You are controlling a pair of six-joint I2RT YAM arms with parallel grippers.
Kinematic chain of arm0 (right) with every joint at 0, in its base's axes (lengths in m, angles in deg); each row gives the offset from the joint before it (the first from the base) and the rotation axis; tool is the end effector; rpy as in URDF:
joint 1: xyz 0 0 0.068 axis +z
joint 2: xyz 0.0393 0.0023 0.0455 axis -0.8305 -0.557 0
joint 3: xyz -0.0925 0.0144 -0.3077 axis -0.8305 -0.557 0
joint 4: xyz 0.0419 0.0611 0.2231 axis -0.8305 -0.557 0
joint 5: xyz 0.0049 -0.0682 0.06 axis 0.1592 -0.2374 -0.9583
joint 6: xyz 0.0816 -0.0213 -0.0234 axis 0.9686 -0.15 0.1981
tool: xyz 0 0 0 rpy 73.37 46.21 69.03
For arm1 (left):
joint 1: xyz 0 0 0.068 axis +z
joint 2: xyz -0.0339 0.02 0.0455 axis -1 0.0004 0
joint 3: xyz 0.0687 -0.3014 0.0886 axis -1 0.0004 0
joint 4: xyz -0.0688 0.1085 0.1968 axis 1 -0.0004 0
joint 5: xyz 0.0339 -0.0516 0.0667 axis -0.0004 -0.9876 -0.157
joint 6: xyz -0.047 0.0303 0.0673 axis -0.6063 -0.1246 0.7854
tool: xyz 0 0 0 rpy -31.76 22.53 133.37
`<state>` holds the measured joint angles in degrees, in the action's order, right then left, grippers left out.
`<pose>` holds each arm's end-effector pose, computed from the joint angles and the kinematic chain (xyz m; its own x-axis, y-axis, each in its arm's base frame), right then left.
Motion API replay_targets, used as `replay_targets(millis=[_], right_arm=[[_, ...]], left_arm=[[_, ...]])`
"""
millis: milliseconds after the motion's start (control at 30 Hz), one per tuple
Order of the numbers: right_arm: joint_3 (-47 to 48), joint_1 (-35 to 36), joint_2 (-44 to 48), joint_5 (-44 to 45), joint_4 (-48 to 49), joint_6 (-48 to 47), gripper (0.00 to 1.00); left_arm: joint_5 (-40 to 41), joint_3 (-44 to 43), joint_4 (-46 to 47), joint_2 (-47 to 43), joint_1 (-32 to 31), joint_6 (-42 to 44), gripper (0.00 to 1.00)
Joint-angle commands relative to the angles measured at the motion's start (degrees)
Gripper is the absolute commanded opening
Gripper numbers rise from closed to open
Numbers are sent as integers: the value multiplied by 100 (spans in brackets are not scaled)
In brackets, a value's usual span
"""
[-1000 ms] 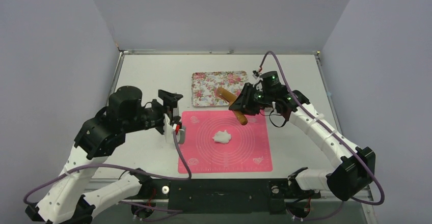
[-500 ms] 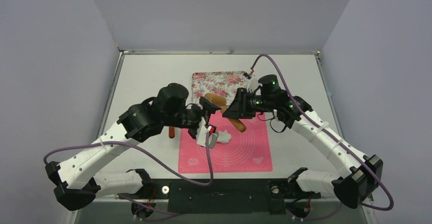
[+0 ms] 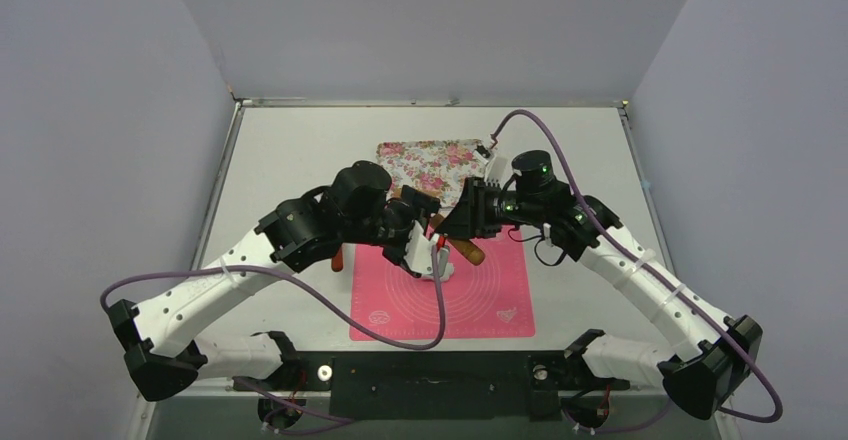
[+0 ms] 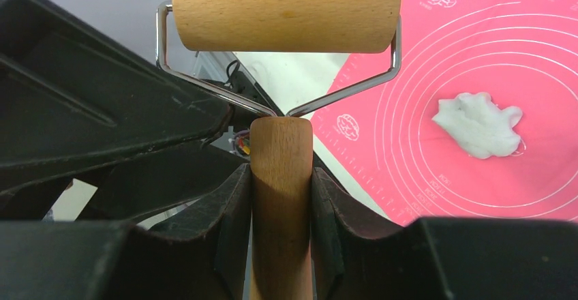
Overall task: Roll out the dumpling wrappers from the dough
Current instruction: Pick up the rolling pin from the center of the board, then flatten out the dough on the work surface.
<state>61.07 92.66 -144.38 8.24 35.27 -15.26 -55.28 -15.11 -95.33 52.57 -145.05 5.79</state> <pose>0.1535 0.1729 0.3833 -0.8896 -0.0347 -0.4554 -0.4216 0.4462 0.7894 0.1154 -0.2070 0.4148 0.6269 0.5224 -0.5781 0.7530 -0.2157 0.6217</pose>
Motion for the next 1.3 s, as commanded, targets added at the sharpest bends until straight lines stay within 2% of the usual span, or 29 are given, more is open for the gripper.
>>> replay_targets(millis=[0, 300, 600, 867, 1033, 1100, 1167, 1200, 1267], right_arm=[[-13, 124, 283, -232, 641, -52, 0], [75, 242, 376, -215, 730, 34, 0], [115, 276, 415, -226, 769, 72, 0], [161, 279, 308, -227, 768, 57, 0], [232, 280, 297, -230, 799, 80, 0], [232, 274, 273, -236, 800, 94, 0], [227, 279, 257, -237, 807, 93, 0], [228, 278, 249, -228, 813, 91, 0], [221, 275, 240, -210, 822, 85, 0]], left_arm=[[82, -64, 410, -20, -74, 50, 70], [341, 5, 467, 90, -48, 298, 58], [321, -56, 250, 150, 22, 495, 57], [275, -111, 314, 188, 8, 506, 41], [252, -106, 301, 184, 5, 542, 35], [236, -122, 337, 185, -9, 546, 29], [243, -132, 389, 193, -42, 543, 18], [250, -129, 420, 197, -49, 544, 5], [271, -126, 464, 185, -73, 446, 0]])
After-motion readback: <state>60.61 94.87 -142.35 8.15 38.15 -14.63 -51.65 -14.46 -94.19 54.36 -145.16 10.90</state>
